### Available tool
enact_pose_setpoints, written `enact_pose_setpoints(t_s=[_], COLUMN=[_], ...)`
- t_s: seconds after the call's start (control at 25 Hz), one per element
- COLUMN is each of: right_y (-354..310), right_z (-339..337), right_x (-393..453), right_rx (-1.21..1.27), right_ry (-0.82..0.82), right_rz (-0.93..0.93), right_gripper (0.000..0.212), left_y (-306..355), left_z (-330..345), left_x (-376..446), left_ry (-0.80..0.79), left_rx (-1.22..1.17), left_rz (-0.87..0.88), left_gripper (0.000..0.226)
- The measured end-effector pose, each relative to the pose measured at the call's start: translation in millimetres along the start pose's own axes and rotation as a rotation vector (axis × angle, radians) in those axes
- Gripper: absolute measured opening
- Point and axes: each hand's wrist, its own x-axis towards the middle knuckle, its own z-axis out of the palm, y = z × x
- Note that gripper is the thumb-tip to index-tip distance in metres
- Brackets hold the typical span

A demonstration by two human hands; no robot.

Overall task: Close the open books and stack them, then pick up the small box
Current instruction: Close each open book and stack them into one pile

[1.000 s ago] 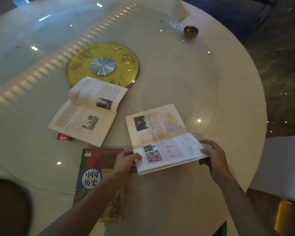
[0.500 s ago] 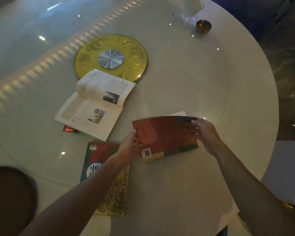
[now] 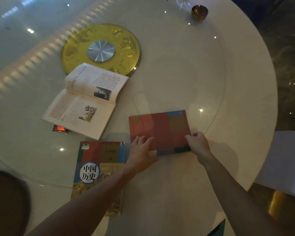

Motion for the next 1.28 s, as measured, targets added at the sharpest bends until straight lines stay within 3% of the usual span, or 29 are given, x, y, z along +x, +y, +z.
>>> enact_pose_setpoints(t_s=[0.12, 0.28, 0.44, 0.56, 0.64, 0.72, 0.8, 0.84, 1.0, 1.2, 1.28], right_y=[4, 3, -26, -45, -47, -38, -29, -24, -13, 12, 25], right_z=[-4, -20, -31, -37, -32, -21, -8, -3, 26, 94, 122], right_x=[-8, -20, -52, -72, -79, -83, -97, -102, -131, -169, -182], right_rx=[0.159, 0.350, 0.550, 0.694, 0.623, 0.433, 0.436, 0.457, 0.457, 0.219, 0.194], right_ry=[-0.078, -0.169, -0.310, -0.366, -0.222, -0.038, -0.089, -0.172, -0.323, -0.299, -0.304], right_rz=[0.050, 0.029, -0.108, -0.190, -0.255, -0.275, -0.235, -0.237, -0.240, -0.237, -0.194], right_gripper=[0.010, 0.003, 0.006, 0.023, 0.024, 0.044, 0.072, 0.074, 0.023, 0.017, 0.015], left_y=[-2, 0, 6, 9, 7, 2, -5, -8, -46, -118, -145], left_z=[4, 3, -3, -18, -37, -54, -70, -78, -92, -70, -60], left_x=[-1, -9, -18, -22, -28, -34, -44, -49, -74, -121, -138], left_ry=[-0.061, -0.052, 0.167, 0.263, 0.280, 0.227, 0.142, 0.113, 0.041, 0.128, 0.193], left_rx=[0.090, 0.107, 0.049, -0.080, -0.256, -0.504, -0.705, -0.753, -0.885, -0.834, -0.867], left_rz=[-0.003, 0.037, 0.236, 0.288, 0.305, 0.329, 0.300, 0.273, 0.125, -0.107, -0.215], left_gripper=[0.085, 0.073, 0.040, 0.026, 0.024, 0.022, 0.023, 0.024, 0.025, 0.038, 0.032])
